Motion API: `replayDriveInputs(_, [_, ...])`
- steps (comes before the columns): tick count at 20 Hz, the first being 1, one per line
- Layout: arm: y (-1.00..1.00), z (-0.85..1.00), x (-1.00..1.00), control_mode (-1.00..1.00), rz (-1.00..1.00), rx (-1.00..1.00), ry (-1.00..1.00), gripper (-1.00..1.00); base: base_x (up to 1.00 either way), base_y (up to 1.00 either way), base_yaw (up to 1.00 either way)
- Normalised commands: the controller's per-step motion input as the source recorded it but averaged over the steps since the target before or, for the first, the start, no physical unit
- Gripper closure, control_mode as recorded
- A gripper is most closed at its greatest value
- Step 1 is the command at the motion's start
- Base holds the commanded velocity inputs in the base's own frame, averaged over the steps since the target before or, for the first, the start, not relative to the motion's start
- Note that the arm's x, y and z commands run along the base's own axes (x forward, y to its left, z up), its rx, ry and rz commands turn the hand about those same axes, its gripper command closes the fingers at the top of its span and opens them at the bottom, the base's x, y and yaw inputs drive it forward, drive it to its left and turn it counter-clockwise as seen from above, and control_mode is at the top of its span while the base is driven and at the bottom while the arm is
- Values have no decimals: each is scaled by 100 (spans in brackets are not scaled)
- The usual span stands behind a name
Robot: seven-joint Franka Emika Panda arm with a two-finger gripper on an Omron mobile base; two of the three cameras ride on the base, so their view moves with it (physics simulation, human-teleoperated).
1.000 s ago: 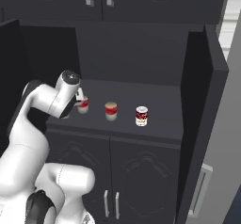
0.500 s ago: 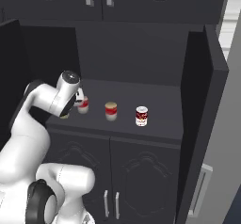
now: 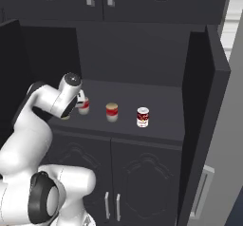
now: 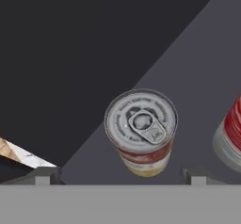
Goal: Stack two cans on top of the other two cans in the cabinet.
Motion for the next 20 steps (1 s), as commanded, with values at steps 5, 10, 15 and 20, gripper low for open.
replayDriveInputs(5, [6,-6,19,-100,1,0,0,-100,0,0,0])
replayDriveInputs(10, [7,-6,20,-100,1,0,0,-100,0,0,0])
replayDriveInputs(15, [2,-7,18,-100,0,0,0,-100,0,0,0])
replayDriveInputs(20, [1,-13,4,-100,0,0,0,-100,0,0,0])
